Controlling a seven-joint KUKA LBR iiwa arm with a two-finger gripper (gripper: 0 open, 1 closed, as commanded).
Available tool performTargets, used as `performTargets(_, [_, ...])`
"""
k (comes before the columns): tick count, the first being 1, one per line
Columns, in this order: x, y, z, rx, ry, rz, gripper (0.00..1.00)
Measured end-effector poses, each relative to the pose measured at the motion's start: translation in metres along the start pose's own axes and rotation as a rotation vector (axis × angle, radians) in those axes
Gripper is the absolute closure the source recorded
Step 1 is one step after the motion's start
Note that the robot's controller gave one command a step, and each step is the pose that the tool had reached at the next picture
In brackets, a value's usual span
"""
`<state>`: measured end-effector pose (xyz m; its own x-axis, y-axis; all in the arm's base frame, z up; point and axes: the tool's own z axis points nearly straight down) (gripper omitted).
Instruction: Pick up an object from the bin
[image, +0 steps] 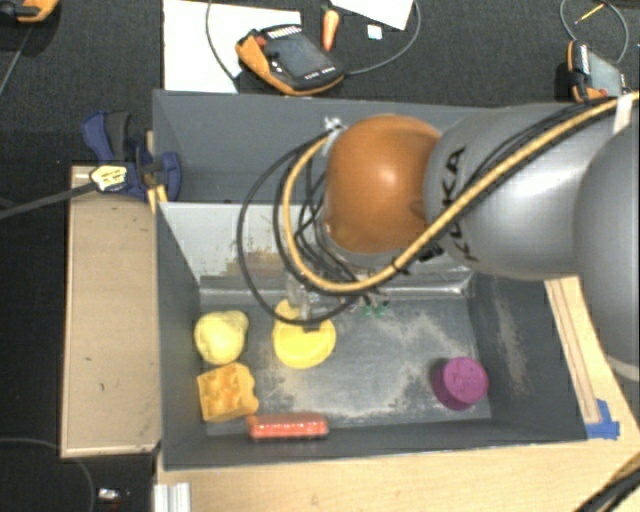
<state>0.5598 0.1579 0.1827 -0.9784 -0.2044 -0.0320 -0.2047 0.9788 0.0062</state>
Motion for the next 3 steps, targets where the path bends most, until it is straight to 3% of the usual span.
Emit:
performTargets(1, [0.001, 0.001, 0.006, 0.001, 0.004, -0.011, 1.00])
performTargets(2, [-0.005, 0.027, -0.088, 0.000, 0.006, -0.047, 1.00])
performTargets(3, [-0.002, 0.017, -0.084, 0.000, 0.008, -0.050, 1.00])
